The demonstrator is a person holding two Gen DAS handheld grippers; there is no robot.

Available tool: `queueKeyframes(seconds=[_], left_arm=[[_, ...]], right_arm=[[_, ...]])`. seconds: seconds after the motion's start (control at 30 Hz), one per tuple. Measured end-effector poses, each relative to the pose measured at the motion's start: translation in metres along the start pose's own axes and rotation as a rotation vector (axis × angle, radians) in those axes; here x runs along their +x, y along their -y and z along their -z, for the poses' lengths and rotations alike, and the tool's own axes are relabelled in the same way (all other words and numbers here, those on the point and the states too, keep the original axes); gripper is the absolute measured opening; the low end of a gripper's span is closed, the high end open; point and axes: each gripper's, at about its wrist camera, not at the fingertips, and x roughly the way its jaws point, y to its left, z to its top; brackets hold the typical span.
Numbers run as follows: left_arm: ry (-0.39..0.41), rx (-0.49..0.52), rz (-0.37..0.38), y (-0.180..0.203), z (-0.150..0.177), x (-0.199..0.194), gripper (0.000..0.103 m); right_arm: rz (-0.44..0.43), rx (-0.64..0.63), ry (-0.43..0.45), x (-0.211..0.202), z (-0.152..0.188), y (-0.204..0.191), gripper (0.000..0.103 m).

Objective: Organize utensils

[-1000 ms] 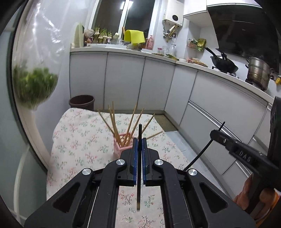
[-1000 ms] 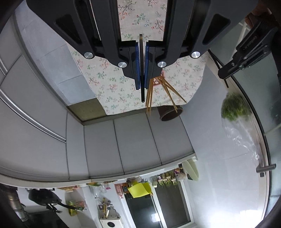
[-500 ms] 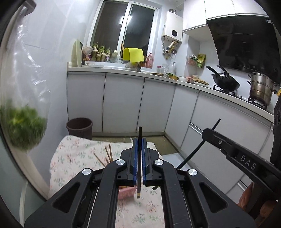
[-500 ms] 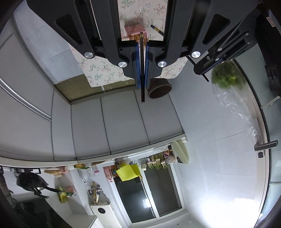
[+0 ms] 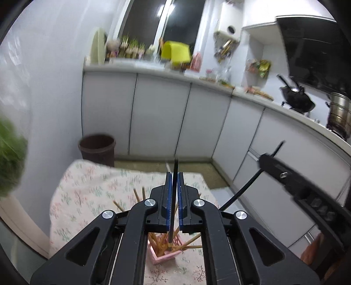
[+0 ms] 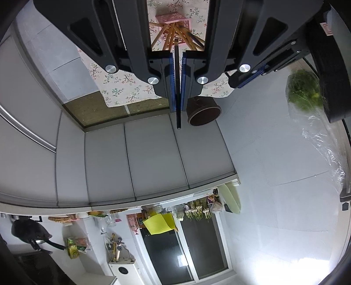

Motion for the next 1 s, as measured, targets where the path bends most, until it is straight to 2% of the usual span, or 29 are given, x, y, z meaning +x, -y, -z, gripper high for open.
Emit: queueKeyframes(seconds=[0.07,0.3,0.37,0.4,0.43,0.6,0.7,0.83,0.9,1.0], left_arm=[[-0.005,-0.032,0.018,-0.008,0.004,0.005,0.013],[0.063,-0.024,-0.023,-0.015,-0.003,-0.016,0.019],[0.091,-0.030,-0.044,-0.017,-0.007,-0.025,0.027],[0.103,-0.031,-0.053,-0.018,-0.009,-0.029,0.034],[0.113,-0.033,-0.057,-0.018,-0.011,-0.032,0.039],[0.130,-0.035,-0.066,-0.017,-0.012,-0.045,0.044],[0.141,-0.035,-0.081,-0.015,-0.011,-0.052,0.058],[0.161,-0.011,-0.112,-0.009,-0.007,-0.062,0.068],[0.170,-0.001,-0.128,-0.004,-0.005,-0.069,0.074],[0.173,0.006,-0.137,0.004,0.001,-0.080,0.082]], right_arm=[[0.000,-0.011,-0.001,0.002,0.003,-0.003,0.005],[0.009,-0.015,-0.020,0.014,-0.002,-0.009,0.006],[0.025,-0.010,-0.024,0.017,-0.005,-0.008,0.018],[0.026,0.000,-0.023,0.016,-0.006,-0.008,0.034],[0.021,0.011,-0.019,0.015,-0.006,-0.006,0.038],[0.038,0.003,-0.009,0.006,-0.008,-0.005,0.039],[0.047,0.006,-0.005,-0.001,-0.008,-0.005,0.039],[0.067,-0.001,0.004,-0.019,-0.004,-0.003,0.041],[0.076,0.006,0.003,-0.027,-0.001,-0.001,0.048],[0.101,0.034,0.018,-0.041,0.003,0.006,0.066]])
